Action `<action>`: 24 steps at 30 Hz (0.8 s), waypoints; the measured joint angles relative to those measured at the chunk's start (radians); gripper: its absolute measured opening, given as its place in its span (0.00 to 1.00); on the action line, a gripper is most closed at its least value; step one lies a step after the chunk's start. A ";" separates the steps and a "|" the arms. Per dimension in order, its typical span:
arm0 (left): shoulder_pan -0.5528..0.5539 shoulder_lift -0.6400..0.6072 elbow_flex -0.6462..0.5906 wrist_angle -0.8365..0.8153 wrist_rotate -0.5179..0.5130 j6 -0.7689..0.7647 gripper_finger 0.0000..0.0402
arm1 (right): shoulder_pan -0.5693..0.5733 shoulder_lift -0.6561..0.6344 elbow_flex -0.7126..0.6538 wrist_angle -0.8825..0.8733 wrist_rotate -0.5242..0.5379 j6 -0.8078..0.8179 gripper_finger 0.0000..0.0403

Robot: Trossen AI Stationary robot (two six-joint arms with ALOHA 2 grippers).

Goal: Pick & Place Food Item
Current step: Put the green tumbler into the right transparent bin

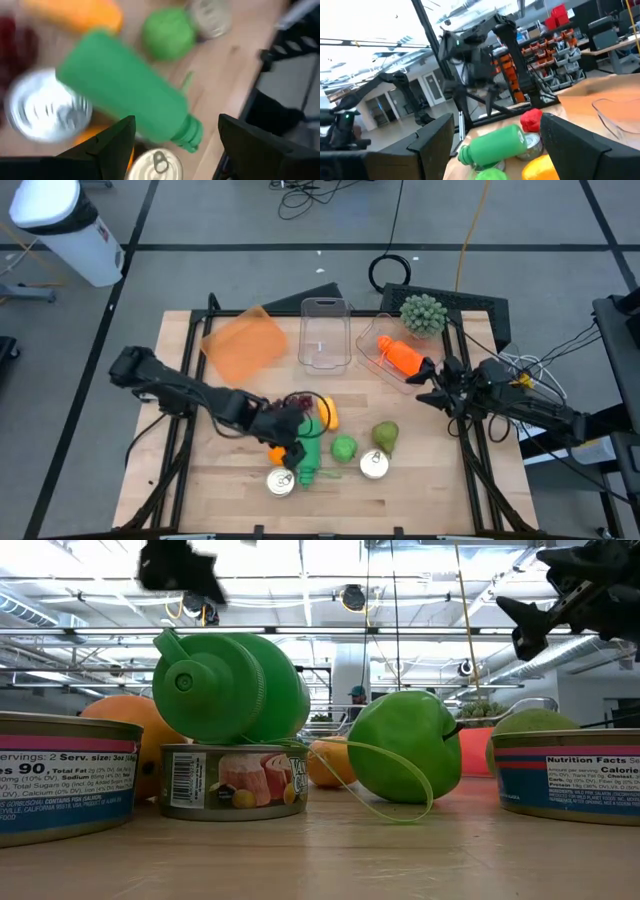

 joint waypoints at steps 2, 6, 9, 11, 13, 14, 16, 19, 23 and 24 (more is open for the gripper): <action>0.004 0.034 0.000 -0.005 0.020 -0.110 0.72 | 0.000 0.001 0.000 -0.001 0.000 0.000 0.69; 0.020 0.085 0.000 0.007 0.063 -0.260 0.71 | 0.000 0.000 -0.001 -0.006 0.000 -0.020 0.69; 0.021 0.114 0.000 0.044 0.038 -0.320 0.71 | 0.000 0.000 -0.002 -0.006 0.002 -0.028 0.69; 0.021 0.128 0.000 0.055 0.033 -0.334 0.71 | 0.000 0.001 -0.002 -0.006 0.002 -0.027 0.69; 0.021 0.142 0.000 0.067 0.020 -0.357 0.71 | 0.000 0.000 -0.002 -0.006 0.002 -0.027 0.69; 0.021 0.148 0.000 0.067 0.008 -0.368 0.71 | 0.000 0.000 -0.002 -0.006 0.003 -0.027 0.69; 0.016 0.160 0.000 0.068 -0.012 -0.380 0.71 | 0.000 0.000 -0.002 -0.006 0.004 -0.027 0.69; 0.014 0.180 0.000 0.074 -0.034 -0.367 0.71 | 0.000 0.000 -0.003 -0.006 0.006 -0.027 0.69; 0.013 0.198 0.002 0.082 -0.038 -0.290 0.71 | 0.000 0.000 -0.003 -0.006 0.007 -0.026 0.69; 0.013 0.200 0.002 0.084 -0.037 -0.273 0.71 | 0.000 0.000 -0.003 -0.006 0.007 -0.024 0.69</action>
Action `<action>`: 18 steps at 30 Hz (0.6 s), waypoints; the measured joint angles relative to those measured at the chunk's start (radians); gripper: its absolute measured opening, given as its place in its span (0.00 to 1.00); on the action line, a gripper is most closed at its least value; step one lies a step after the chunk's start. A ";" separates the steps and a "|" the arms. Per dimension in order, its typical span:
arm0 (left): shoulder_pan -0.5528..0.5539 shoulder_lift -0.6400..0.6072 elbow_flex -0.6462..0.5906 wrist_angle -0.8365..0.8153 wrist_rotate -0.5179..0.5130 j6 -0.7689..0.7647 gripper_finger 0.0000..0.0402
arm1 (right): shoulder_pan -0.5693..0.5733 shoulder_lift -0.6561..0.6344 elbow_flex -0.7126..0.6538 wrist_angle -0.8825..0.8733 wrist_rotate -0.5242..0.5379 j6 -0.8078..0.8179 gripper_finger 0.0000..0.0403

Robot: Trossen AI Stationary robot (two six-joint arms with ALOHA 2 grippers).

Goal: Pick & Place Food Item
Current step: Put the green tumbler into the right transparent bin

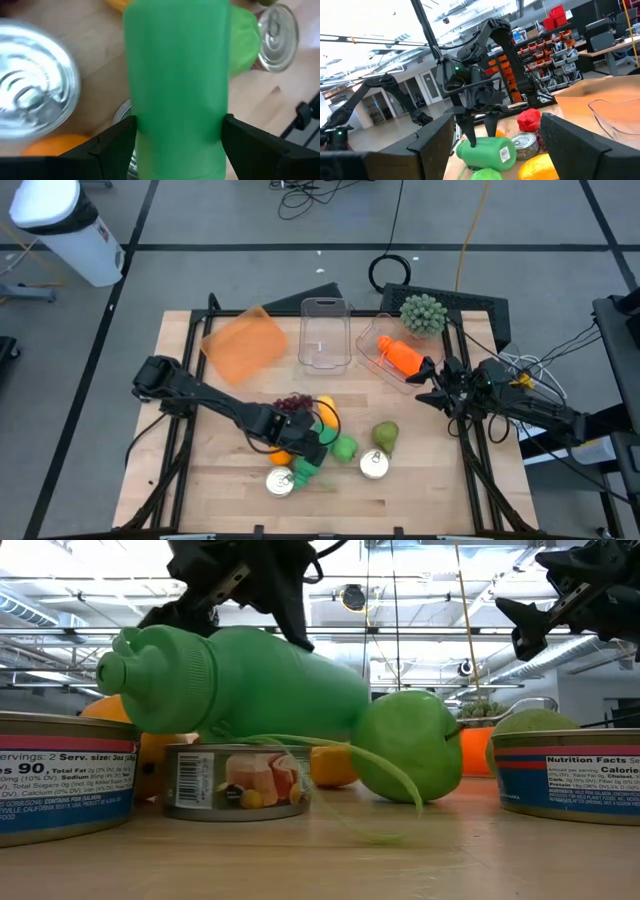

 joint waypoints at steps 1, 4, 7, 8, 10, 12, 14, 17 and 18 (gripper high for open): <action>0.000 0.000 0.000 0.004 0.000 0.011 0.71 | 0.000 0.000 0.000 0.000 0.000 0.004 0.69; 0.000 0.002 0.000 0.034 0.000 0.051 0.71 | 0.000 0.000 0.000 0.000 0.000 0.005 0.69; 0.002 0.003 -0.001 0.063 0.024 0.118 0.71 | 0.000 0.000 0.000 -0.001 0.000 0.005 0.69; 0.009 0.002 -0.001 0.064 0.041 0.141 0.71 | 0.000 0.000 0.000 -0.001 0.000 0.005 0.69; 0.023 -0.007 -0.003 0.059 0.059 0.167 0.71 | 0.000 0.000 0.000 -0.003 0.000 0.005 0.69; 0.036 -0.025 -0.004 0.057 0.048 0.185 0.71 | 0.000 0.000 0.000 -0.009 0.000 0.006 0.69; 0.049 -0.049 -0.004 0.058 0.028 0.213 0.71 | 0.000 0.000 -0.001 -0.015 0.000 0.006 0.69; 0.065 -0.092 -0.004 0.058 0.025 0.245 0.71 | 0.000 0.000 -0.001 -0.024 0.000 0.006 0.69; 0.068 -0.104 -0.004 0.057 0.030 0.247 0.71 | 0.000 0.000 -0.001 -0.025 0.000 0.006 0.69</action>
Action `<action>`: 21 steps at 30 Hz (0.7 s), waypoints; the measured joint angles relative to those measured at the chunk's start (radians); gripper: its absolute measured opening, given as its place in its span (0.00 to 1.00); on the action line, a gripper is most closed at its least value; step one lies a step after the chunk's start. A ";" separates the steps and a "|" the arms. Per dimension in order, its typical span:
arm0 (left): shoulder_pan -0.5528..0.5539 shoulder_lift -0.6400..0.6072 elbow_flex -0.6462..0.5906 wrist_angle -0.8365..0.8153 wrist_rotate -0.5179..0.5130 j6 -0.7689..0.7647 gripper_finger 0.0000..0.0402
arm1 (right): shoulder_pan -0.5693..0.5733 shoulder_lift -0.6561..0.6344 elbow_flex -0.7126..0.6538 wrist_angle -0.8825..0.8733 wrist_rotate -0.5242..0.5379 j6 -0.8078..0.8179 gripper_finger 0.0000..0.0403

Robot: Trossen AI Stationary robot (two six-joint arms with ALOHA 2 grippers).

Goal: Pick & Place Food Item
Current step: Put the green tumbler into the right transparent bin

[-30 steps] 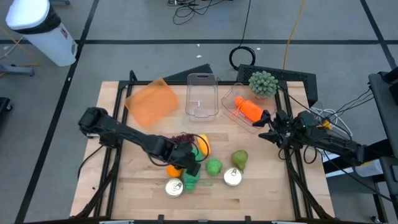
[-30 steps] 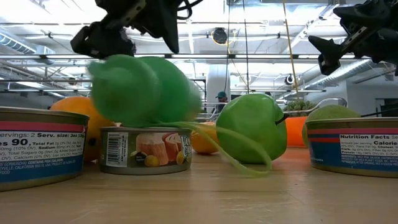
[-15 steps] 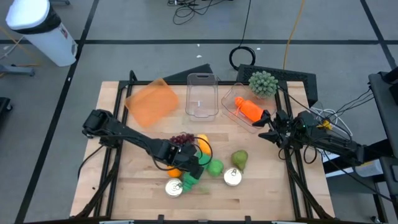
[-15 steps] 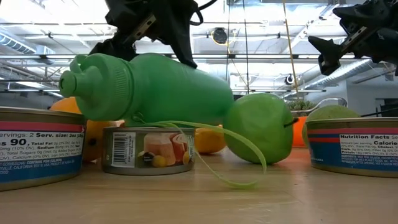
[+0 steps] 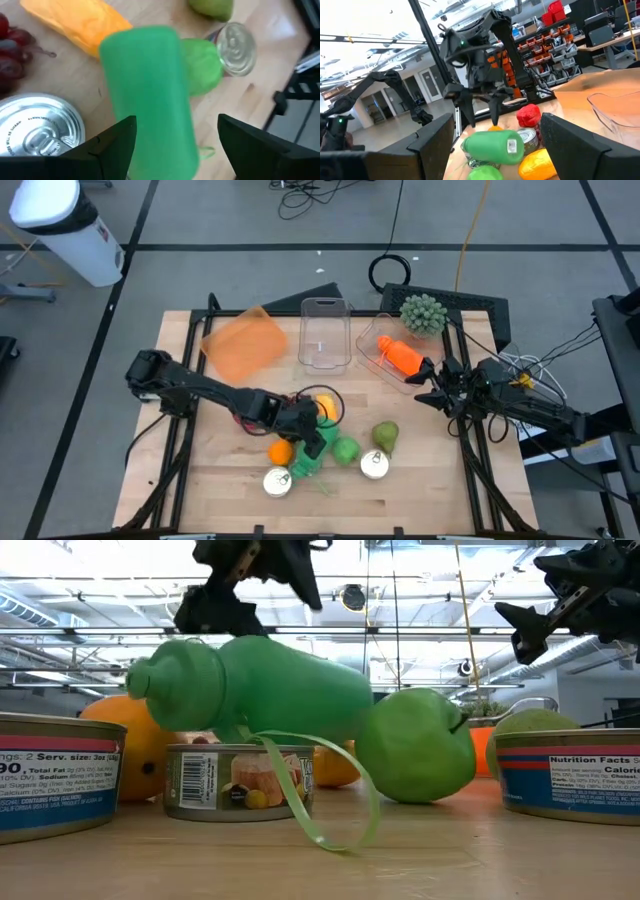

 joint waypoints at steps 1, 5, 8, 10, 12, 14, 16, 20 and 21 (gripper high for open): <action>0.003 -0.016 0.000 -0.005 0.010 -0.001 0.71 | 0.000 0.000 0.000 -0.004 0.000 0.000 0.69; -0.033 -0.075 0.002 0.000 0.019 -0.032 0.71 | 0.000 0.000 0.000 -0.015 0.000 0.000 0.69; -0.103 -0.085 0.002 -0.007 0.022 -0.095 0.71 | 0.000 0.000 0.000 -0.024 0.000 0.000 0.69; -0.159 -0.085 0.002 -0.007 0.005 -0.170 0.71 | 0.000 0.000 0.000 -0.029 0.000 0.000 0.69; -0.216 -0.083 0.002 -0.004 -0.035 -0.258 0.71 | 0.000 0.000 0.000 -0.031 0.000 0.000 0.69; -0.269 -0.074 0.002 -0.002 -0.088 -0.350 0.71 | 0.000 0.000 0.000 -0.034 0.000 0.000 0.69; -0.313 -0.059 0.002 -0.005 -0.121 -0.427 0.71 | 0.000 0.000 0.000 -0.034 0.000 0.000 0.69; -0.342 -0.019 0.002 -0.009 -0.106 -0.521 0.71 | 0.000 0.000 0.000 -0.035 0.000 0.000 0.69; -0.342 -0.008 0.002 -0.018 -0.088 -0.529 0.71 | 0.000 0.000 0.000 -0.038 0.000 0.000 0.69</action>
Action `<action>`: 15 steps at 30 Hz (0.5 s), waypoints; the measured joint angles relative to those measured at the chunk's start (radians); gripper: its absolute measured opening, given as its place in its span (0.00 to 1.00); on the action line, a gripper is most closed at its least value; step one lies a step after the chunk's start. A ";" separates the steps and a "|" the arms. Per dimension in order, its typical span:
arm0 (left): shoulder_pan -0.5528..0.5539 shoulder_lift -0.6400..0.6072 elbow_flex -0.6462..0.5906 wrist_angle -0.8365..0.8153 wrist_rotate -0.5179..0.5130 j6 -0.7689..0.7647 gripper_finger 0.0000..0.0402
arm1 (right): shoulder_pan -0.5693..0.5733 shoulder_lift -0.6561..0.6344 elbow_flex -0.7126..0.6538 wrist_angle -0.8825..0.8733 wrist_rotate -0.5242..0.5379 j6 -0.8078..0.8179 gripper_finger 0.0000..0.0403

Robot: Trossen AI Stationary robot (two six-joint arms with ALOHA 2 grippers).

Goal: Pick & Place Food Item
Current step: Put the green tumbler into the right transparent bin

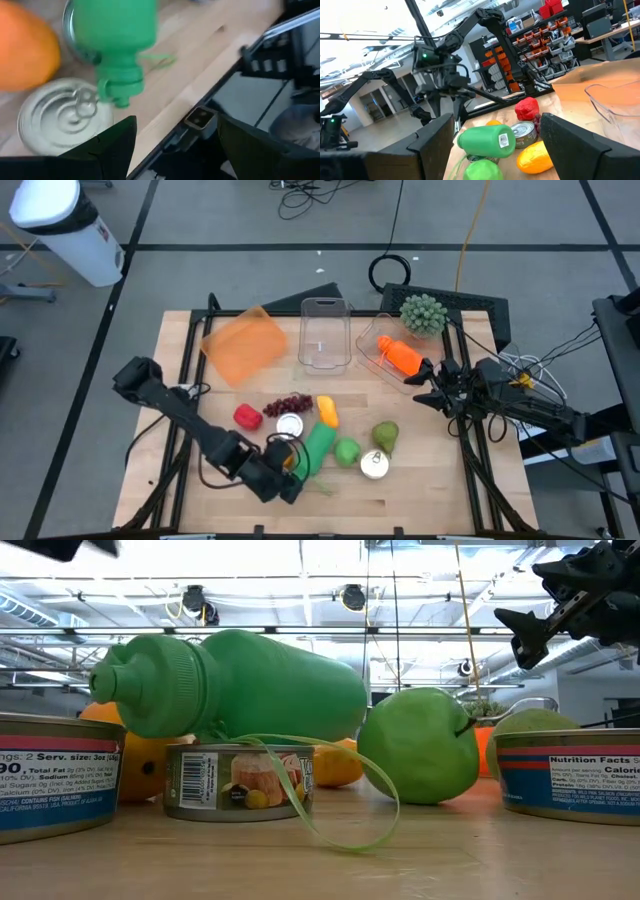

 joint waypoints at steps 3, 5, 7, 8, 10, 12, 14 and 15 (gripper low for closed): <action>0.009 0.025 0.000 -0.046 0.020 -0.009 0.71 | 0.000 0.000 0.000 -0.005 0.001 0.000 0.69; 0.017 0.037 0.000 -0.072 0.025 0.011 0.71 | 0.000 0.000 0.000 -0.006 0.014 0.000 0.69; 0.028 0.045 0.000 -0.090 0.024 0.026 0.71 | 0.000 0.000 0.000 -0.012 0.030 0.000 0.69; 0.033 0.049 0.000 -0.089 0.017 0.038 0.71 | 0.000 0.000 0.000 -0.015 0.035 0.000 0.69; 0.040 0.051 0.000 -0.080 0.002 0.066 0.71 | 0.000 0.000 0.000 -0.022 0.050 0.000 0.69; 0.045 0.058 0.000 -0.061 -0.003 0.094 0.71 | 0.000 0.000 0.000 -0.035 0.053 0.000 0.69; 0.046 0.066 -0.001 -0.063 -0.002 0.111 0.71 | 0.000 0.000 0.000 -0.033 0.052 0.000 0.69; 0.045 0.071 -0.002 -0.069 -0.001 0.119 0.71 | 0.000 0.000 0.000 -0.032 0.052 0.000 0.69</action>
